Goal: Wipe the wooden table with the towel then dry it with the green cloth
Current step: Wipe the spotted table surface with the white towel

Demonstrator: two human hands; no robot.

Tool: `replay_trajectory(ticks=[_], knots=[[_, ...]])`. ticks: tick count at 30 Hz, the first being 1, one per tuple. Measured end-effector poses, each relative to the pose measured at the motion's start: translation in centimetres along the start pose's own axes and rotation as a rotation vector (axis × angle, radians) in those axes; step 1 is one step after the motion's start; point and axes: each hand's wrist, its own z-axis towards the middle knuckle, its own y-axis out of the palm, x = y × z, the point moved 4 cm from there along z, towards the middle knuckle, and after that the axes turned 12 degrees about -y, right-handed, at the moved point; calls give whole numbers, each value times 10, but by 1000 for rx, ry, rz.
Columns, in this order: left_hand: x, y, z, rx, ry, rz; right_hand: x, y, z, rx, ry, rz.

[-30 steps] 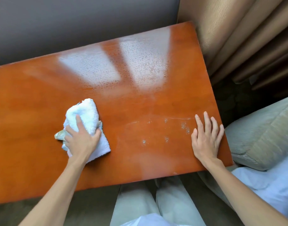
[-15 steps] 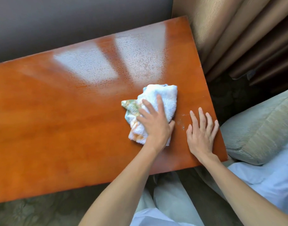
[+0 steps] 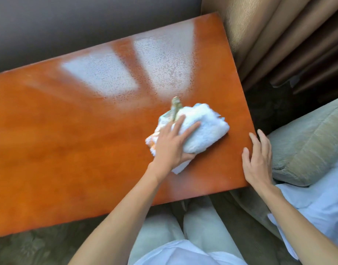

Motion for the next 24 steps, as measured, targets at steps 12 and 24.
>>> replay_trajectory(ticks=[12,24], knots=[[-151,-56,9,217,-1025,-112,17,8,5,-77,116,42],[30,-12,89,111,-596,42,28,3,5,-113,219,300]])
